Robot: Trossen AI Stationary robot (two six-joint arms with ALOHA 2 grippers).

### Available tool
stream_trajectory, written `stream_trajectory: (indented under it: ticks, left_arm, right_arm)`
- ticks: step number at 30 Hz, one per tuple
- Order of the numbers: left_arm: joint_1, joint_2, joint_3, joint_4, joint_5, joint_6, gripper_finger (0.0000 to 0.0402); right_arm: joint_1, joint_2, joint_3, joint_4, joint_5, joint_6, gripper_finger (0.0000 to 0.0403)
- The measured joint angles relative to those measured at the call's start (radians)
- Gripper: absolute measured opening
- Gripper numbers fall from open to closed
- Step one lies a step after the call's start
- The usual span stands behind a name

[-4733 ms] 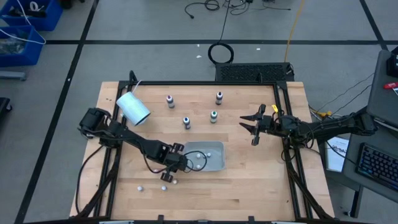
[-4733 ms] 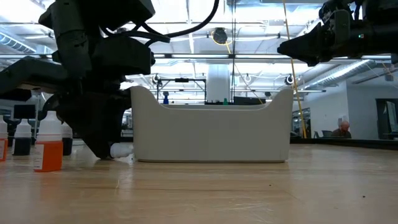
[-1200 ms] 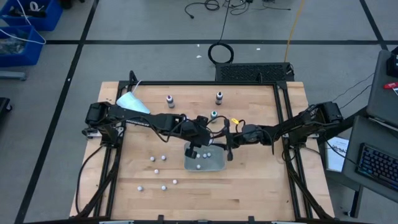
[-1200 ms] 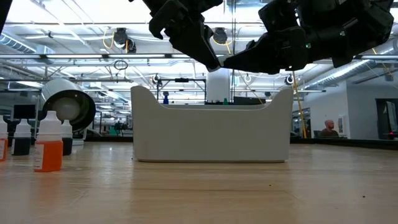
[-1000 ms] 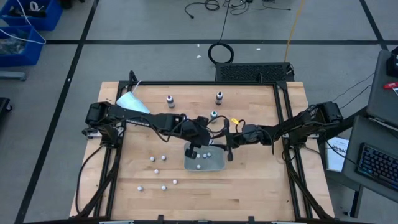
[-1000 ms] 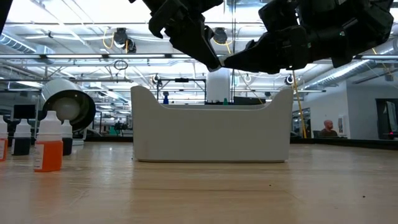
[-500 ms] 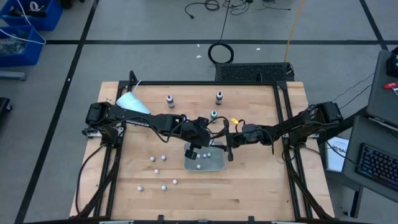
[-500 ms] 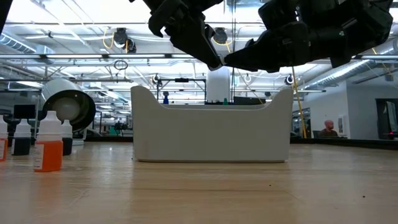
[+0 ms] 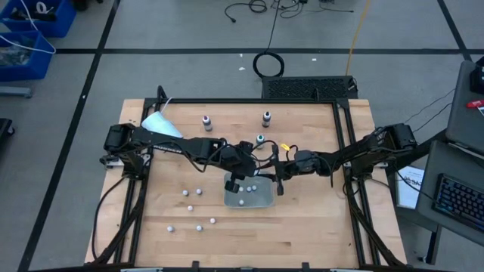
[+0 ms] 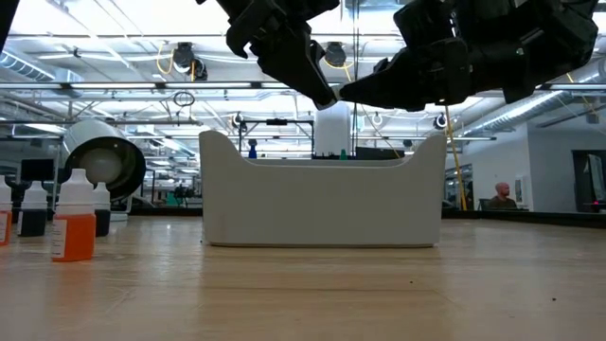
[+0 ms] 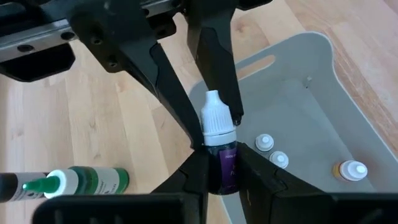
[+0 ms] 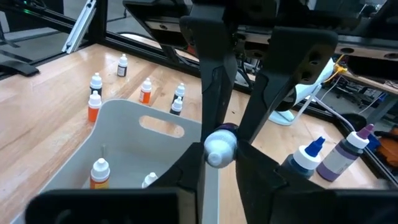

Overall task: Pick & Place food coloring
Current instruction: Put the purple food coloring bottle into the bin

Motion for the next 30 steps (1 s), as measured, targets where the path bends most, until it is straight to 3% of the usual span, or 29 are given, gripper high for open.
stream_trajectory:
  ticks: [9,19,24,30]
  left_arm:
    - [0.000,0.000,0.000,0.007,-0.013,-0.035,0.0073]
    - [-0.001,-0.062,-0.002,-0.009,-0.005,-0.092,0.0127]
    - [0.000,-0.119,0.001,0.004,0.046,-0.097,0.0137]
    - [-0.002,-0.143,0.001,-0.010,0.072,-0.093,0.0138]
  right_arm:
    - [0.000,0.000,0.000,0.011,-0.002,-0.019,0.0048]
    - [0.001,-0.022,0.009,-0.013,-0.004,0.049,0.0039]
    - [0.007,-0.055,0.023,-0.196,-0.007,0.075,0.0039]
    - [0.052,-0.062,0.140,-0.446,-0.004,0.083,0.0039]
